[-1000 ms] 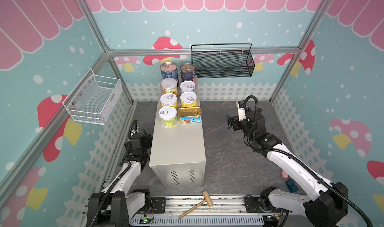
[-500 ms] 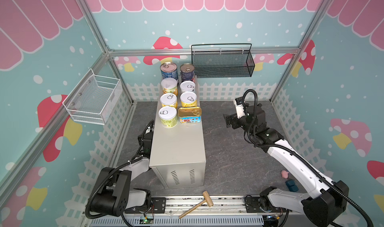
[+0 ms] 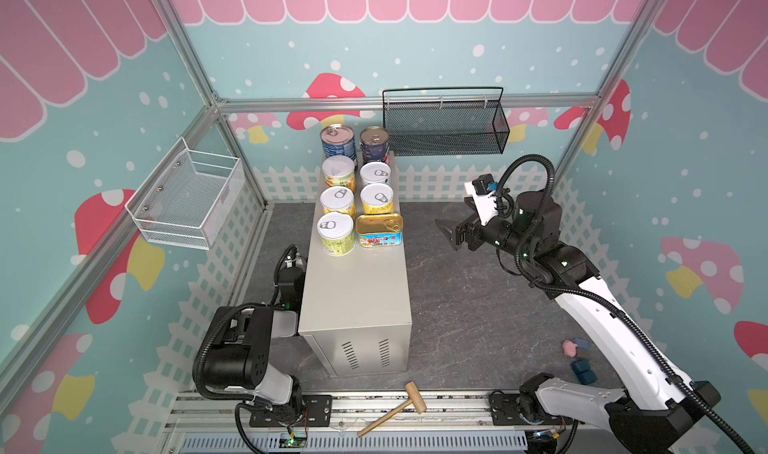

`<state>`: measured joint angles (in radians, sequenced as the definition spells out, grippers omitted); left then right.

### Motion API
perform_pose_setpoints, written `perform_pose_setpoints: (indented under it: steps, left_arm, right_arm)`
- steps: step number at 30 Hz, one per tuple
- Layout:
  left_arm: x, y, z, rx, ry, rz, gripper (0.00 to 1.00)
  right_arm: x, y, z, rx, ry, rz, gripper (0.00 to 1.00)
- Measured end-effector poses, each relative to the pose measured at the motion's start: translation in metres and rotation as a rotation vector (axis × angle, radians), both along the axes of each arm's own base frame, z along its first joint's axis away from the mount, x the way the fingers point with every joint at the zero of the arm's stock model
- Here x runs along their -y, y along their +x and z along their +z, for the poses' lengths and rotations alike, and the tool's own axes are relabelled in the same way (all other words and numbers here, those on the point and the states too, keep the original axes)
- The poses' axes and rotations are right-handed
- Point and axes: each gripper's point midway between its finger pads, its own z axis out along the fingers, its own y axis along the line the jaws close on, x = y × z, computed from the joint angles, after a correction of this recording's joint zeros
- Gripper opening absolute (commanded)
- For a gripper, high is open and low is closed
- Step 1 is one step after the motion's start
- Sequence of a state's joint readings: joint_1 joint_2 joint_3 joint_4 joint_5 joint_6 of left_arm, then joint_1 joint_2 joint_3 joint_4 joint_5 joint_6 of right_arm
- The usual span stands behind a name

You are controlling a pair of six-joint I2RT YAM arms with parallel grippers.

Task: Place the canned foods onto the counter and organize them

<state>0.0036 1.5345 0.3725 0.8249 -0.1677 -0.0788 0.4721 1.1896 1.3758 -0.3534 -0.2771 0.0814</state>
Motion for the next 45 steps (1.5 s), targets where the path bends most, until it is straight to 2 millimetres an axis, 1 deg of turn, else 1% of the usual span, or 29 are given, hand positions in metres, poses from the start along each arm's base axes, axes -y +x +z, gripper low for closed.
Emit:
perform_pose_setpoints:
  steps: [3,6,9,12,13,15,17,20,21,23,25,27,29,31,32,33,36,38,39,41,43,45]
  left_arm:
    - [0.001,0.002,0.007,0.028,-0.001,-0.004,1.0]
    - [0.001,0.003,0.01,0.042,-0.002,-0.005,1.0]
    - [0.001,0.004,0.012,0.049,-0.002,-0.005,1.0]
    - [0.001,0.004,0.012,0.051,-0.001,-0.005,1.0]
    - [0.001,0.004,0.012,0.053,-0.001,-0.005,1.0]
    - [0.001,0.004,0.013,0.055,-0.001,-0.005,1.0]
    - [0.001,0.004,0.014,0.058,-0.001,-0.005,1.0]
    - [0.001,0.004,0.014,0.058,-0.001,-0.005,1.0]
    - [0.001,0.004,0.014,0.059,-0.001,-0.005,1.0]
    - [0.001,0.005,0.014,0.06,-0.001,-0.005,1.0]
    - [0.001,0.005,0.014,0.061,-0.001,-0.005,1.0]
    - [0.001,0.005,0.014,0.061,-0.001,-0.005,1.0]
    - [0.001,0.005,0.014,0.061,-0.001,-0.005,1.0]
    - [0.001,0.005,0.014,0.061,-0.001,-0.005,1.0]
    - [0.001,0.005,0.014,0.061,-0.001,-0.005,1.0]
    - [0.001,0.005,0.014,0.061,-0.001,-0.005,1.0]
    - [0.001,0.005,0.015,0.062,-0.001,-0.005,1.0]
    - [0.001,0.005,0.015,0.062,-0.001,-0.005,1.0]
    - [0.001,0.005,0.015,0.062,-0.001,-0.005,1.0]
    - [0.001,0.005,0.015,0.064,-0.001,-0.005,1.0]
    - [0.001,0.005,0.015,0.064,-0.001,-0.005,1.0]
    - [0.001,0.005,0.015,0.064,-0.001,-0.005,1.0]
  right_arm:
    - [-0.002,-0.003,0.001,-0.004,0.001,0.019,0.99]
    - [0.006,0.004,-0.001,-0.01,-0.01,-0.043,0.99]
    - [0.024,0.018,-0.01,-0.023,-0.039,-0.16,1.0]
    - [0.053,0.04,-0.032,-0.048,-0.075,-0.309,1.0]
    - [0.064,0.049,-0.045,-0.061,-0.09,-0.364,1.0]
    - [0.087,0.065,-0.079,-0.101,-0.124,-0.455,0.99]
    - [0.111,0.079,-0.121,-0.151,-0.16,-0.536,1.0]
    - [0.141,0.091,-0.182,-0.212,-0.215,-0.628,1.0]
    - [0.149,0.093,-0.199,-0.217,-0.231,-0.653,0.99]
    - [0.165,0.093,-0.232,-0.211,-0.27,-0.697,1.0]
    - [0.176,0.088,-0.256,-0.174,-0.293,-0.723,1.0]
    - [0.185,0.08,-0.275,-0.129,-0.309,-0.738,1.0]
    - [0.194,0.074,-0.289,-0.09,-0.32,-0.755,0.99]
    - [0.201,0.074,-0.296,-0.077,-0.333,-0.771,1.0]
    - [0.205,0.077,-0.295,-0.065,-0.33,-0.78,0.99]
    - [0.208,0.08,-0.292,-0.053,-0.324,-0.788,1.0]
    - [0.22,0.087,-0.274,0.003,-0.283,-0.817,0.99]
    - [0.223,0.085,-0.263,0.048,-0.248,-0.823,1.0]
    - [0.222,0.082,-0.261,0.064,-0.236,-0.822,0.99]
    - [0.222,0.071,-0.266,0.089,-0.217,-0.821,0.99]
    - [0.222,0.061,-0.279,0.082,-0.22,-0.82,1.0]
    - [0.224,0.055,-0.29,0.078,-0.221,-0.825,1.0]
